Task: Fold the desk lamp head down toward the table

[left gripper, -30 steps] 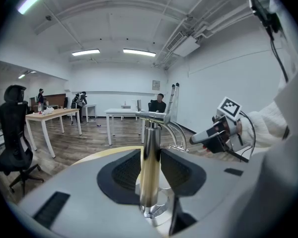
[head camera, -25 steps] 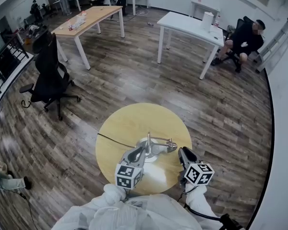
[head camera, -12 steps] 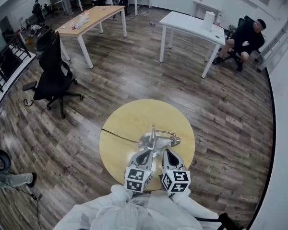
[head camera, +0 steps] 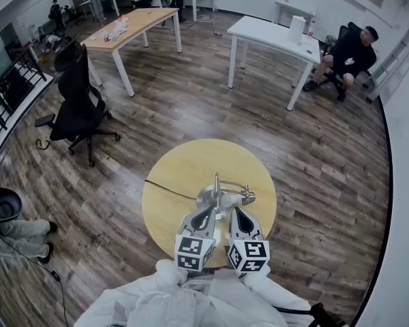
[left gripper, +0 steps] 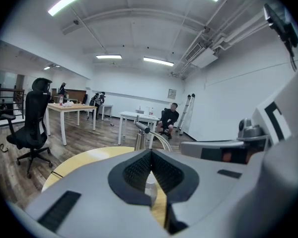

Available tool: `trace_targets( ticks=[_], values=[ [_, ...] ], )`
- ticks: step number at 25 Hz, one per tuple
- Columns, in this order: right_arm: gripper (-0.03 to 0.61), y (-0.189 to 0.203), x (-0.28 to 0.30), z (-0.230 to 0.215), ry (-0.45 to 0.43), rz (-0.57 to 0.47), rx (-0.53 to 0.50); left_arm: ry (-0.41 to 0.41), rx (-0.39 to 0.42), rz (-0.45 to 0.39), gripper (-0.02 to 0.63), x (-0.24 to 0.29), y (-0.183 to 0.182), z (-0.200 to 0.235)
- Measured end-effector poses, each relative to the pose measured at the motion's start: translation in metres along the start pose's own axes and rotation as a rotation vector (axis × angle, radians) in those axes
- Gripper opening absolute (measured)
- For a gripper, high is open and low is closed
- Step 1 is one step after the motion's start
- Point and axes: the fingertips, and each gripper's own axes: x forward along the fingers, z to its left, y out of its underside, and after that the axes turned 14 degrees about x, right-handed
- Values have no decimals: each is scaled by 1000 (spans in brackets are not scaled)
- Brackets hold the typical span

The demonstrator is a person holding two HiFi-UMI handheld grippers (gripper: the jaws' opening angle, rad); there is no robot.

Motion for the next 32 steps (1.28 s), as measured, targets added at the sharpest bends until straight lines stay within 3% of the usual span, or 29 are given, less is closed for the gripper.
trace_targets(
  ticks=[9, 13, 22, 32],
  values=[
    [11, 7, -21, 9, -19, -9, 19, -71, -39, -18, 2, -46, 5, 8],
    [11, 16, -44, 18, 18, -16, 45, -39, -50, -6, 2, -65, 11, -4],
    [11, 47, -114, 55, 118, -109, 46, 50, -10, -66, 2, -135, 18, -30],
    [11, 54, -154, 82, 91, -129, 20, 49, -25, -88, 2, -170, 19, -55]
  ],
)
